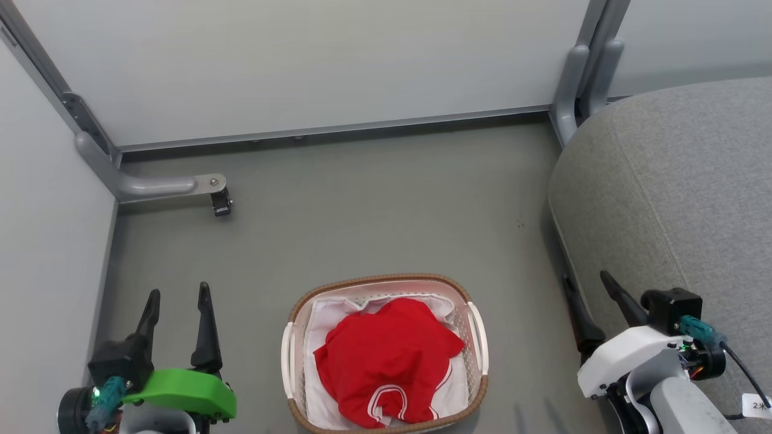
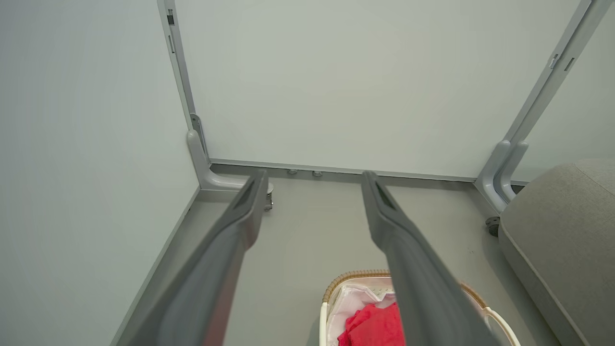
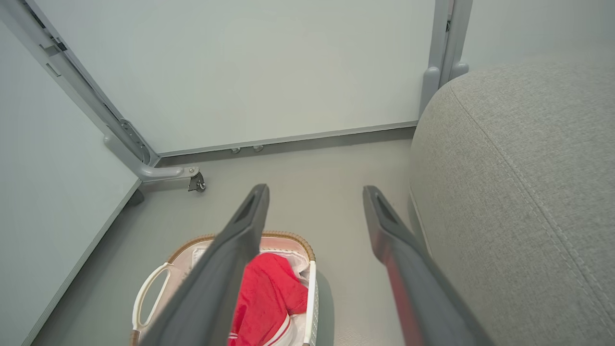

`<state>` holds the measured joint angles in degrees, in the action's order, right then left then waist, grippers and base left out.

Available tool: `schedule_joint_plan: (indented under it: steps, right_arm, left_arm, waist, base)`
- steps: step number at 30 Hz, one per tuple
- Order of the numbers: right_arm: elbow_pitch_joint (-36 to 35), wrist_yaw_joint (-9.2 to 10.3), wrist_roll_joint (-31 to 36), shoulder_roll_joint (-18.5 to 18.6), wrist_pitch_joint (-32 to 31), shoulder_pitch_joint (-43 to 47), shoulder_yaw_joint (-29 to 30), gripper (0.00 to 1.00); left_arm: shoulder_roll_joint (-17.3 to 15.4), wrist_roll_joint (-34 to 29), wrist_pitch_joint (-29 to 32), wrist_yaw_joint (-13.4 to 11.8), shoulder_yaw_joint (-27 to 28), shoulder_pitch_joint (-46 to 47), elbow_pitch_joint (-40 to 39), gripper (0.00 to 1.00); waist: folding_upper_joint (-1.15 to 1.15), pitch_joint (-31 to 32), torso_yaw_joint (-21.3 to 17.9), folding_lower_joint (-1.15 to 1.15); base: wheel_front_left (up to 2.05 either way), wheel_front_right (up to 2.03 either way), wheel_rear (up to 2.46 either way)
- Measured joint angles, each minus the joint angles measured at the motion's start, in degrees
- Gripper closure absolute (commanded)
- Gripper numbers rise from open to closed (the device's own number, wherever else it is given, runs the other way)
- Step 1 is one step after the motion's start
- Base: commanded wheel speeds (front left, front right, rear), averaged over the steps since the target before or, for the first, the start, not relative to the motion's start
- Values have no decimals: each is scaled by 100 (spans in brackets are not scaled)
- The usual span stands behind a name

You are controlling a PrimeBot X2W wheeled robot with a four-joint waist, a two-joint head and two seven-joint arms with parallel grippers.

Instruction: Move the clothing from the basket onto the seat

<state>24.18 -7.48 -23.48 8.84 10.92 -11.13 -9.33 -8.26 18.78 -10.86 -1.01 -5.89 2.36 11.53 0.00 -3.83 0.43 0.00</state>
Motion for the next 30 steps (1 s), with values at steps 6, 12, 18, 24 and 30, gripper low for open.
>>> schedule_joint_plan:
  steps: [6, 12, 18, 24, 30]
  right_arm:
    - [47, 0, 294, 7, 74, -11, -44, 0]
    - [68, -1, 572, 34, 132, -75, -67, 0]
    - [27, -1, 856, 48, 211, -240, -69, 0]
    - [-111, -1, 1124, 58, 276, -516, -84, 0]
    - [-316, -2, 1356, 26, 334, -953, -70, 0]
  left_arm:
    - [27, -323, -82, 54, 20, -16, -25, 0]
    - [54, -622, -145, 109, 35, -33, -33, 0]
    - [141, -898, -216, 283, -37, 3, 91, 0]
    - [243, -1185, -281, 461, -188, 315, 363, 0]
    - [322, -1512, -341, 615, -455, 906, 739, 0]
  waist:
    - [0, -30, 7, 0]
    - [0, -125, 6, 0]
    - [0, -352, -13, 0]
    - [0, -754, -53, 0]
    - [0, -1342, -117, 0]
  base:
    - [0, 0, 0]
    - [0, 0, 0]
    - [0, 0, 0]
    - [0, 0, 0]
    - [0, 0, 0]
